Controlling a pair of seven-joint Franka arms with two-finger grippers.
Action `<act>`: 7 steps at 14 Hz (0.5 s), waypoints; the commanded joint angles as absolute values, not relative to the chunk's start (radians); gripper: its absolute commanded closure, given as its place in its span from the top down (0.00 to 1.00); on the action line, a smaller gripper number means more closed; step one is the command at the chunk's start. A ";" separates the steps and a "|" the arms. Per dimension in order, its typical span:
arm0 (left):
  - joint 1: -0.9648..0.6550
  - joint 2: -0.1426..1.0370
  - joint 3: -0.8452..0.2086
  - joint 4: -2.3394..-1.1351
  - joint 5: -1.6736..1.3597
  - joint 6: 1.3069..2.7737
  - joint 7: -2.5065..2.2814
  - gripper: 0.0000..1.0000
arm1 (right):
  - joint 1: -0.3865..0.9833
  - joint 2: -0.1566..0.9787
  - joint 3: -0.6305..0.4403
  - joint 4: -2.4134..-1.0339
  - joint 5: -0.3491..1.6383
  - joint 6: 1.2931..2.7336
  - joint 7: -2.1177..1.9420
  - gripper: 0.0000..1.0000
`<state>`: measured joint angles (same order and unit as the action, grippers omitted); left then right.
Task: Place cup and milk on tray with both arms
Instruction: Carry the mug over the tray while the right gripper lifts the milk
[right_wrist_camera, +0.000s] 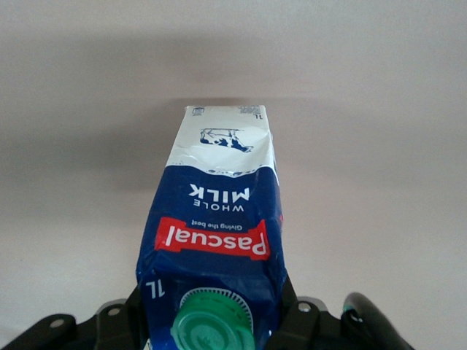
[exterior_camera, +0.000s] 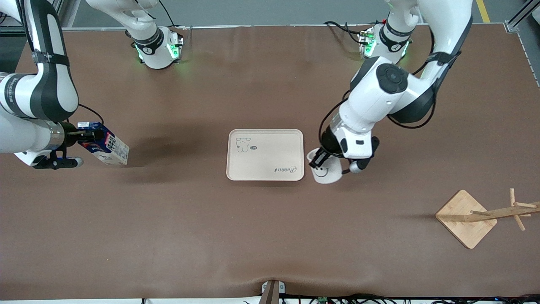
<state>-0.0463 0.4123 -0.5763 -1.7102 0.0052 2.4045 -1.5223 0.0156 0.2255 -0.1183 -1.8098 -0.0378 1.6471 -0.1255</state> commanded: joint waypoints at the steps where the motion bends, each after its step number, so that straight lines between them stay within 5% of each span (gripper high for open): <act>1: -0.083 0.514 -0.578 -1.623 -0.053 2.379 -1.578 0.00 | 0.029 0.221 -0.110 -1.761 -0.021 1.592 -0.072 0.17; 7: -0.201 0.690 -0.583 -1.529 -0.074 2.378 -1.505 0.00 | 0.097 0.222 -0.110 -1.704 -0.020 1.526 0.031 0.17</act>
<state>-0.1697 0.6239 -0.5774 -1.5955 -0.0580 2.4029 -1.5468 0.0844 0.2255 -0.1078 -1.7269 -0.0361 1.5492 -0.0006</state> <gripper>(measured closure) 0.907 0.339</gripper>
